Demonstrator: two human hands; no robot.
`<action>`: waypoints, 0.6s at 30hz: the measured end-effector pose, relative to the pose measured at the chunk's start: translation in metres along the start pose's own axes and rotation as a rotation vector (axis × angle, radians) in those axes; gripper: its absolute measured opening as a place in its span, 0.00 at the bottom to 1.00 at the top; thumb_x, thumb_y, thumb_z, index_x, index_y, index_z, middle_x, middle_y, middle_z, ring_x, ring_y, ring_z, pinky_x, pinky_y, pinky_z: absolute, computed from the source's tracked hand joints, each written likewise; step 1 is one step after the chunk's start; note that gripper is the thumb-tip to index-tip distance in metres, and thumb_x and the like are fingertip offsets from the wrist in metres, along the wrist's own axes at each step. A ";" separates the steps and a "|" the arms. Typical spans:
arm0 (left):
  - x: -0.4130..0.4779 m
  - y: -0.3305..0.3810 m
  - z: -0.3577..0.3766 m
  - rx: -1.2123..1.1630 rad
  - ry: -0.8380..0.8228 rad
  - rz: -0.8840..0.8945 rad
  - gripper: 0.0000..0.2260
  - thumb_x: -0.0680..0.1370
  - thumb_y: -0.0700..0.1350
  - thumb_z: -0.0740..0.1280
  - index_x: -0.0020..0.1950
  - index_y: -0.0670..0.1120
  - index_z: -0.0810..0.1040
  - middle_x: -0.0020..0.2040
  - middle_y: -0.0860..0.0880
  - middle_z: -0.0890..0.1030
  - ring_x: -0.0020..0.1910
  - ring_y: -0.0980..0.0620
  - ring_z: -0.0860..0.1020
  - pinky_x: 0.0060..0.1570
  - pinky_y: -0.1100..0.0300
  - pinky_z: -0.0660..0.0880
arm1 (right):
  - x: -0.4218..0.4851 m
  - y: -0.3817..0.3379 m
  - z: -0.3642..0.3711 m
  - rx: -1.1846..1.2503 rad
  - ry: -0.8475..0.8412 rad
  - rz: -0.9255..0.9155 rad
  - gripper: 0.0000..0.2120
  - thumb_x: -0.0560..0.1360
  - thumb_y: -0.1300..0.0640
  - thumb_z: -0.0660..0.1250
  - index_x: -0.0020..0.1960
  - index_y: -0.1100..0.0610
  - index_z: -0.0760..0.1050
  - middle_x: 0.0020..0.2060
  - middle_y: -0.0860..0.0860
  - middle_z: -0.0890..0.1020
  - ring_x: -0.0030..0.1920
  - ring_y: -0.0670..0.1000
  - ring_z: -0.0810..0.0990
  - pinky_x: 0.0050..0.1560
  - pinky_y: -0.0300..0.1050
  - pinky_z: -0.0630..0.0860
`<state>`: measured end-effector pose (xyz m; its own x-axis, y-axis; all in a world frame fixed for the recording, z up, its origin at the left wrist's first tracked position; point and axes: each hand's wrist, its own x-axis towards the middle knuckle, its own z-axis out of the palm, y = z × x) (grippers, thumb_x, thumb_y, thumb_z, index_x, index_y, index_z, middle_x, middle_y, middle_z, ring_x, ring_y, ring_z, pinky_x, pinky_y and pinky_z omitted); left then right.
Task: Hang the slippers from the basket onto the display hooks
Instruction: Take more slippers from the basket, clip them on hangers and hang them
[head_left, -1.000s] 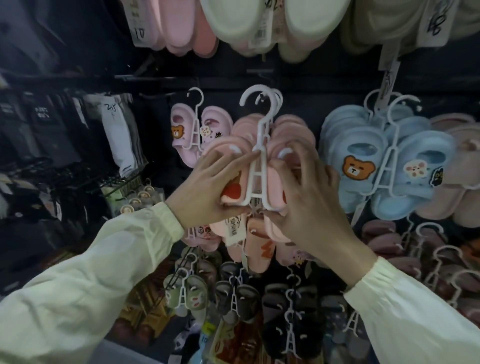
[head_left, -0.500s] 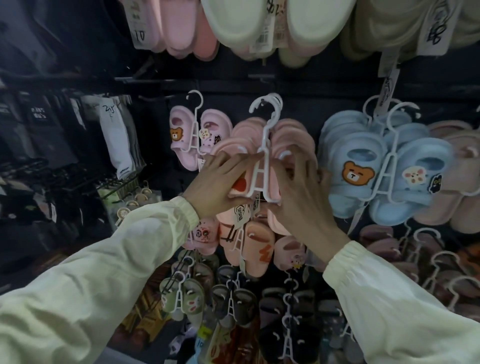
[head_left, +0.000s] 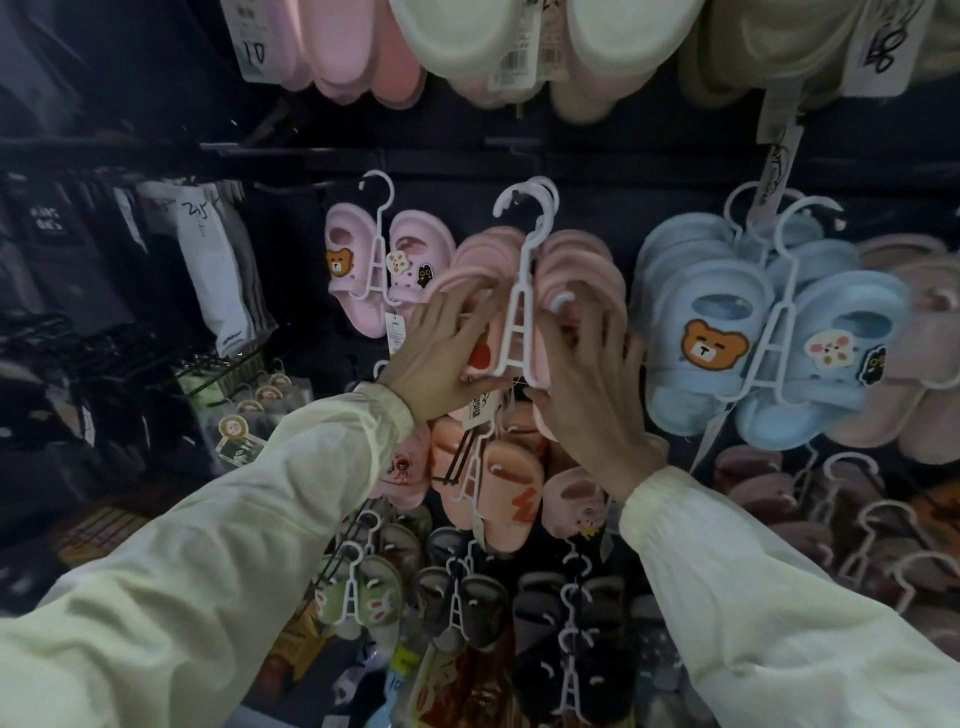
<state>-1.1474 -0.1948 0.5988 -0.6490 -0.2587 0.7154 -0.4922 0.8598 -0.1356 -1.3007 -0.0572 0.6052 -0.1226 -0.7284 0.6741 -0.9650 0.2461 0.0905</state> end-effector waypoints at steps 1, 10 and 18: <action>0.000 0.001 0.001 -0.001 0.010 -0.002 0.42 0.73 0.65 0.70 0.79 0.45 0.60 0.72 0.41 0.64 0.67 0.40 0.68 0.60 0.45 0.69 | 0.000 0.000 0.001 0.003 0.004 0.003 0.37 0.68 0.47 0.74 0.74 0.51 0.63 0.72 0.60 0.63 0.66 0.64 0.66 0.58 0.60 0.67; -0.001 0.008 0.007 0.067 0.073 -0.089 0.39 0.74 0.65 0.68 0.78 0.46 0.65 0.73 0.42 0.65 0.67 0.38 0.67 0.63 0.42 0.66 | -0.006 -0.006 0.018 0.046 0.030 0.055 0.43 0.72 0.48 0.73 0.80 0.47 0.53 0.79 0.61 0.52 0.70 0.63 0.62 0.61 0.60 0.67; -0.010 0.013 0.009 0.052 0.099 -0.081 0.35 0.77 0.59 0.69 0.78 0.43 0.64 0.77 0.36 0.59 0.72 0.34 0.63 0.71 0.40 0.62 | -0.017 -0.018 0.011 0.063 0.019 0.108 0.36 0.77 0.44 0.57 0.81 0.48 0.48 0.80 0.57 0.48 0.75 0.67 0.56 0.64 0.67 0.66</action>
<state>-1.1531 -0.1848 0.5835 -0.5466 -0.2794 0.7894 -0.5720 0.8130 -0.1083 -1.2842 -0.0559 0.5838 -0.2228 -0.6877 0.6909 -0.9592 0.2813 -0.0294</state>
